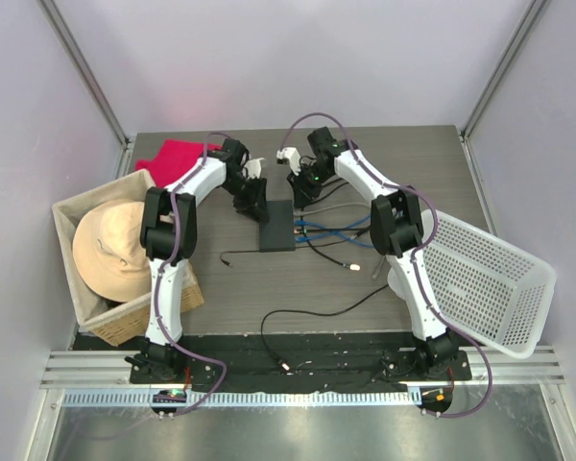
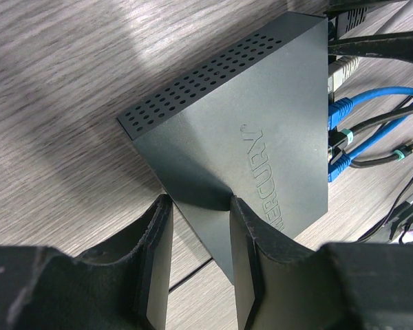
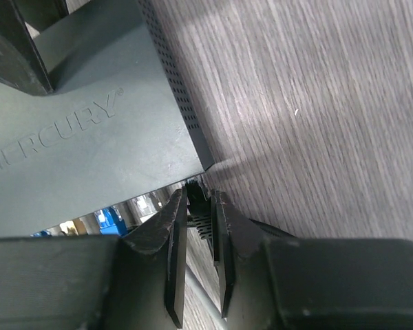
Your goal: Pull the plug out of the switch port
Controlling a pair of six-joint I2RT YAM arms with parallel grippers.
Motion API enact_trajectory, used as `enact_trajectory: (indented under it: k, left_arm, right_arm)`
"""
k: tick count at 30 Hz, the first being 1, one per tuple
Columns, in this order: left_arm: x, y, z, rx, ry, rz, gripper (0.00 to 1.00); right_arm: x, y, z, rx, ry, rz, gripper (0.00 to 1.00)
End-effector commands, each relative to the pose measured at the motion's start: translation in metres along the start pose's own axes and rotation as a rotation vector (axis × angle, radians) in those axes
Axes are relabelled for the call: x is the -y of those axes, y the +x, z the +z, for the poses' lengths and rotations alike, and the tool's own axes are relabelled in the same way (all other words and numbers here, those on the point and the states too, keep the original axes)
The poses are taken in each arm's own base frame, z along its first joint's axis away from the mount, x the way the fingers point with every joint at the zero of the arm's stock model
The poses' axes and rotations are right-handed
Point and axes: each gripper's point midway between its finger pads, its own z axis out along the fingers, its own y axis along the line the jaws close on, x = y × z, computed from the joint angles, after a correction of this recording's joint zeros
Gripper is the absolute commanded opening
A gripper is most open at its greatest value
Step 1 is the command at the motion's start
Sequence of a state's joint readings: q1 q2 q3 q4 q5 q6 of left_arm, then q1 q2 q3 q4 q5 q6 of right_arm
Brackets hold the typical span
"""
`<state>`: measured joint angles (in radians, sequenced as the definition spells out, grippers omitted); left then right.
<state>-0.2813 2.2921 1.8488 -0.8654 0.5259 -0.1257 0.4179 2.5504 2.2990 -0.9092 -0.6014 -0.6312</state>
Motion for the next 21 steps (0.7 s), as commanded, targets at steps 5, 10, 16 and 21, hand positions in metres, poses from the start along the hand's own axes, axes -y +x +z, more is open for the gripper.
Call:
enact_trajectory:
  k: [5,10,16,21]
  left_arm:
    - [-0.026,0.026,0.043,-0.091,-0.130,0.078,0.10]
    - [-0.022,0.023,0.040,-0.071,-0.123,0.076,0.09]
    - [-0.018,0.015,0.038,-0.062,-0.114,0.089,0.09]
    - [-0.018,0.018,0.032,-0.064,-0.102,0.082,0.09]
  right_arm:
    - [0.043,0.070,-0.078,-0.289,0.163,-0.083,0.01]
    - [0.072,0.060,-0.173,-0.173,0.325,-0.146,0.01]
    - [0.091,0.044,-0.179,-0.034,0.419,-0.006,0.02]
    - [0.162,0.043,-0.204,0.032,0.795,0.130,0.01]
